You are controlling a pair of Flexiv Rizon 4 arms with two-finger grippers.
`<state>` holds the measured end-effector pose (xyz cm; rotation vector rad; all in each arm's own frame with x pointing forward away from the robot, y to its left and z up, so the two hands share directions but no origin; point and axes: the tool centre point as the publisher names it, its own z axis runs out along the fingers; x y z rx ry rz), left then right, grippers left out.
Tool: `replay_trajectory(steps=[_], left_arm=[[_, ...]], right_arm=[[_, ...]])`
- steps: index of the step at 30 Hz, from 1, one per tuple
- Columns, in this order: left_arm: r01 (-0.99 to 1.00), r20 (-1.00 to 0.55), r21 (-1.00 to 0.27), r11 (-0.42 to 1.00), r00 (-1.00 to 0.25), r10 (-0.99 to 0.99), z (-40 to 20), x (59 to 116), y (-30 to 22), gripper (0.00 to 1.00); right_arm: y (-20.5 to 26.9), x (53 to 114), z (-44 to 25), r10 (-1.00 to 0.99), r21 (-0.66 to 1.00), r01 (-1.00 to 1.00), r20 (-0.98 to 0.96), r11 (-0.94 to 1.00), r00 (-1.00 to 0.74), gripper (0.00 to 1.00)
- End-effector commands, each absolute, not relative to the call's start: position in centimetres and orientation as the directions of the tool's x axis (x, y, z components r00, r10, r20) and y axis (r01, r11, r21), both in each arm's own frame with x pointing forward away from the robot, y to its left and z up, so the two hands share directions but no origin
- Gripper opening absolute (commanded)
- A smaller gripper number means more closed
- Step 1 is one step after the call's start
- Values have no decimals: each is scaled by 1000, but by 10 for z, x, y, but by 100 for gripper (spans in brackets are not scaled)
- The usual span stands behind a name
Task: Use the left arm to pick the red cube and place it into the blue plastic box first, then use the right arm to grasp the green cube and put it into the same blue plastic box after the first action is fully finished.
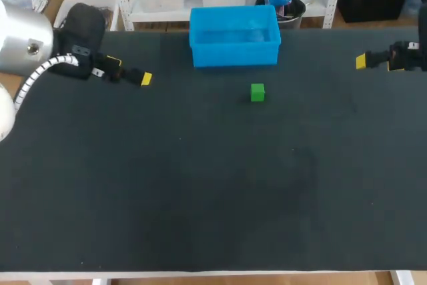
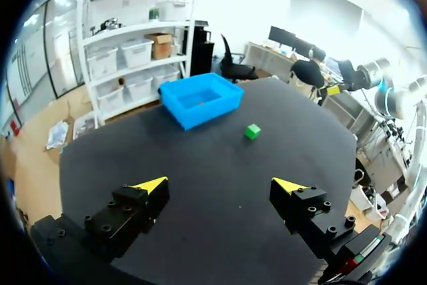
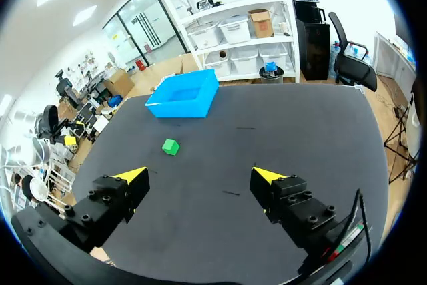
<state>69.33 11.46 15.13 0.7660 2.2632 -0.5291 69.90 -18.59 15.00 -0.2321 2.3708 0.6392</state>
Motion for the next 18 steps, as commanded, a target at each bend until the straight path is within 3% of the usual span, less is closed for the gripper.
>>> replay_trajectory(steps=[1,12,18], left_arm=[[670,-704,-161,725,-592,391,151,695,118,100],[691,-675,-131,711,-587,447,148,692,116,100],[691,-675,-131,711,-587,447,148,692,116,100]], right_arm=[[-185,699,150,0,383,-322,-644,866,-765,100],[-185,699,150,0,383,-322,-644,866,-765,100],[-154,716,164,-116,249,-320,-595,914,-796,100]])
